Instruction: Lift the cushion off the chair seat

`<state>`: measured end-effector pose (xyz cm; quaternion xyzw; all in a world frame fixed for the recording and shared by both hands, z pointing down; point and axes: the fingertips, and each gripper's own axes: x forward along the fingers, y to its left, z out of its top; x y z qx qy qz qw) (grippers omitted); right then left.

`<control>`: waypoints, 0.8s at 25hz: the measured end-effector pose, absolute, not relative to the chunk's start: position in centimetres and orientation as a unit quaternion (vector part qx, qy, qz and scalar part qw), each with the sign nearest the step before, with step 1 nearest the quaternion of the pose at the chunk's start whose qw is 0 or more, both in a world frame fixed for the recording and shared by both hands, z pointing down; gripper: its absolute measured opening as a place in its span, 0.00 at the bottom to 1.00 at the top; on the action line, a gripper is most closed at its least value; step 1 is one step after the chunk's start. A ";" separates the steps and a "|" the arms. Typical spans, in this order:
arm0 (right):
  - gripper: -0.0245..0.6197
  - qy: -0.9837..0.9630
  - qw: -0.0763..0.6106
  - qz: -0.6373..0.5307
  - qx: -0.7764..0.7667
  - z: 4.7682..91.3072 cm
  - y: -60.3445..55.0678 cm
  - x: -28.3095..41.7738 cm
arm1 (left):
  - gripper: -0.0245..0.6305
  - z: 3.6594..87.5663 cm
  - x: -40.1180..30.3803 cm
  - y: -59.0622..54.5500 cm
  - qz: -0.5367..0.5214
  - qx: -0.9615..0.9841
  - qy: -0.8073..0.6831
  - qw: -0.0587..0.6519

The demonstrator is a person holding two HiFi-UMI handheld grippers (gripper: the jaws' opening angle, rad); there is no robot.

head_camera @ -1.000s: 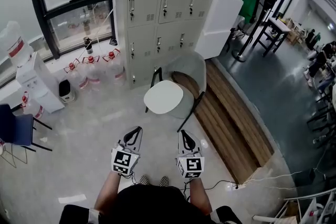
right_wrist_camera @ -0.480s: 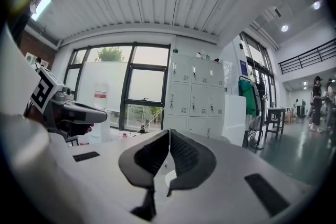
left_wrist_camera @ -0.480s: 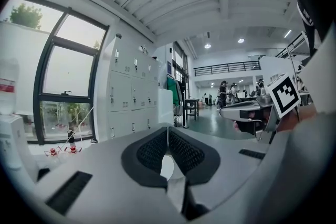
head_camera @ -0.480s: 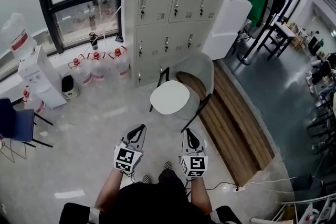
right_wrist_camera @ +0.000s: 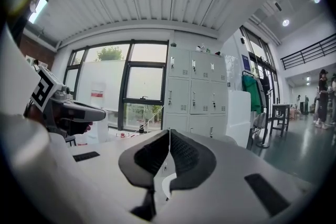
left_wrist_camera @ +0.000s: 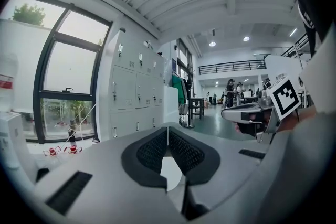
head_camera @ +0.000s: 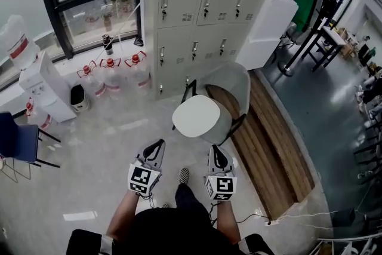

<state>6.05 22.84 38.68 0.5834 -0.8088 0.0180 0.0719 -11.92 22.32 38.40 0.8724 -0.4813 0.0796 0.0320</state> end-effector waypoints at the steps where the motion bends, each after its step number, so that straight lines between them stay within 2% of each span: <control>1: 0.08 -0.810 0.072 0.019 0.581 38.8 21.4 6.3 | 0.07 38.5 -11.6 20.9 0.081 0.871 -0.483 0.032; 20: 0.08 -0.837 0.073 0.077 0.536 42.2 -1.0 12.4 | 0.07 41.2 -4.4 -0.2 0.113 0.851 -0.507 0.072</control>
